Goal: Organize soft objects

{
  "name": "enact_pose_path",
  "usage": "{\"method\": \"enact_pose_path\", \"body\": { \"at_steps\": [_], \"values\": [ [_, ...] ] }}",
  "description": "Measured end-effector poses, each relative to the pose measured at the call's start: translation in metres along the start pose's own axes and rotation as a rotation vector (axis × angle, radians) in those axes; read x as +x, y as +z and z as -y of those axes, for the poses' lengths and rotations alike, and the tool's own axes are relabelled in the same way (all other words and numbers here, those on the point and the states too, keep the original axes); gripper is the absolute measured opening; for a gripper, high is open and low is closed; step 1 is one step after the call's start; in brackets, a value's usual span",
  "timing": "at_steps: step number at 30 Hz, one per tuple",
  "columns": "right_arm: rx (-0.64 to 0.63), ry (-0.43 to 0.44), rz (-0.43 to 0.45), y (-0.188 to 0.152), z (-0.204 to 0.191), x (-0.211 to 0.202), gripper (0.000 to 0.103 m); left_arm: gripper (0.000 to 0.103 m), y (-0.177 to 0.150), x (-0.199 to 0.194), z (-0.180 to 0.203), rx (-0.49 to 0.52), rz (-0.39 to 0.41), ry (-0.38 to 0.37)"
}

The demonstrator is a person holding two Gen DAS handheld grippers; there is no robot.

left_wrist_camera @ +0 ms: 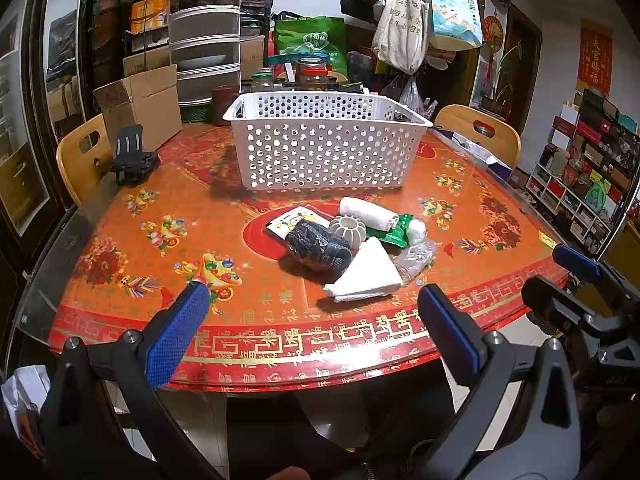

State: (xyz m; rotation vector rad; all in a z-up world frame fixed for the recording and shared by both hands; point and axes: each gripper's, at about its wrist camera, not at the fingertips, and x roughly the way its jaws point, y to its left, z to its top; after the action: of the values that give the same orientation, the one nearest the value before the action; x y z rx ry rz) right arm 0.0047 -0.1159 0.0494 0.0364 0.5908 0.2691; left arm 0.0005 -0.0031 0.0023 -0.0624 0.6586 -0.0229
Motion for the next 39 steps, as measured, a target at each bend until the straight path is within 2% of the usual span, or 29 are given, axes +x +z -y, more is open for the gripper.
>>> {"method": "enact_pose_path", "body": {
  "at_steps": [30,33,35,37,39],
  "values": [
    [0.006,0.004,-0.010,-0.004,-0.008,0.003,0.103,0.103,-0.003,0.002,0.001,0.001,-0.005,-0.003],
    [0.010,-0.001,0.007,-0.006,-0.011,0.004,0.103,0.103,-0.002,0.001,-0.002,-0.001,0.046,-0.017],
    [0.011,0.000,0.050,-0.008,-0.007,0.006,0.103,0.103,-0.002,0.005,-0.006,-0.006,0.071,-0.017],
    [0.006,0.011,0.103,-0.009,0.000,0.012,0.103,0.103,-0.002,0.017,-0.011,-0.019,0.047,-0.029],
    [-0.001,-0.005,0.107,-0.011,0.002,0.021,0.103,0.103,-0.006,0.040,-0.014,-0.020,-0.025,-0.035]
  ]
}}
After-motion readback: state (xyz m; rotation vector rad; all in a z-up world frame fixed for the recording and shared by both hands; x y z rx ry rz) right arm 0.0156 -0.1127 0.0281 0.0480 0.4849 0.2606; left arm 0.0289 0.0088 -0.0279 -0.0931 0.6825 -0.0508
